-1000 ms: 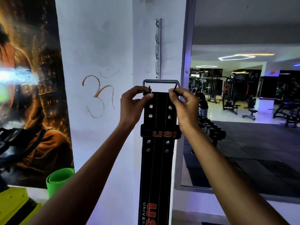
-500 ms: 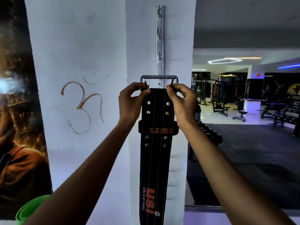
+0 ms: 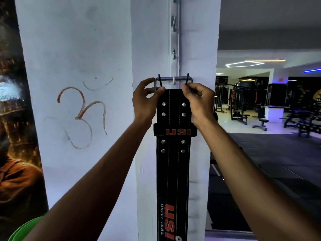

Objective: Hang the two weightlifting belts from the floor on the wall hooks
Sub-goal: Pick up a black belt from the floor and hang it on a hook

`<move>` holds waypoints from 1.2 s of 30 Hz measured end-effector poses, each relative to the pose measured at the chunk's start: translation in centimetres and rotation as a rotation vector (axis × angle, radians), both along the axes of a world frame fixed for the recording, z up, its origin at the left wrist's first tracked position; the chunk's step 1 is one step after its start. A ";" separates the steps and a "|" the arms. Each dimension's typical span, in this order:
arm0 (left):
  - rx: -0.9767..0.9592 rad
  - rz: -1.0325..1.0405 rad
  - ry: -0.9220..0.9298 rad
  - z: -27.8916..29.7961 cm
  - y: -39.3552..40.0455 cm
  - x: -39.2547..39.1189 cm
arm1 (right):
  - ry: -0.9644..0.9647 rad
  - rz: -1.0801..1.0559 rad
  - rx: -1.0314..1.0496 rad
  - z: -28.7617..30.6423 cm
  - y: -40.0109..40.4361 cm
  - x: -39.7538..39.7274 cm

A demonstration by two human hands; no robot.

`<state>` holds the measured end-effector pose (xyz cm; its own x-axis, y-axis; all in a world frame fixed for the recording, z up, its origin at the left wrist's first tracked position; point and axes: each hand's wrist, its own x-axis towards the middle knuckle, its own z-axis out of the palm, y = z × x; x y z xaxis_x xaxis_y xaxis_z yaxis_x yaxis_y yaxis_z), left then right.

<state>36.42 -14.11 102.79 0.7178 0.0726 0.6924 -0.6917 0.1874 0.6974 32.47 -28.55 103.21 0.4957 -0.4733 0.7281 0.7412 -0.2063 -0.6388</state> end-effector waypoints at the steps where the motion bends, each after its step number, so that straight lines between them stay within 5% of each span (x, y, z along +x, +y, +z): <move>1: -0.004 -0.016 0.023 -0.2 0.0 0.2 | 0.010 0.015 0.013 -0.2 -0.1 0.2; 21: 0.041 -0.016 0.117 -3.5 0.8 -2.4 | 0.051 -0.161 0.056 -2.7 0.9 -2.0; 24: 0.090 0.059 0.089 -7.6 2.5 -3.8 | -0.068 -0.350 0.026 -7.9 1.7 -4.4; 28: 0.166 0.105 0.200 -16.8 6.3 -5.9 | 0.052 -0.499 -0.060 -20.0 3.3 -7.1; 36: 0.443 0.184 0.721 -45.8 16.8 -17.1 | 0.819 -0.123 -0.222 -50.6 12.8 -19.7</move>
<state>19.32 2.72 57.00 0.9959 0.0622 0.0650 -0.0454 -0.2768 0.9599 12.74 -15.73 52.57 0.8602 -0.4471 0.2452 0.0278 -0.4390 -0.8981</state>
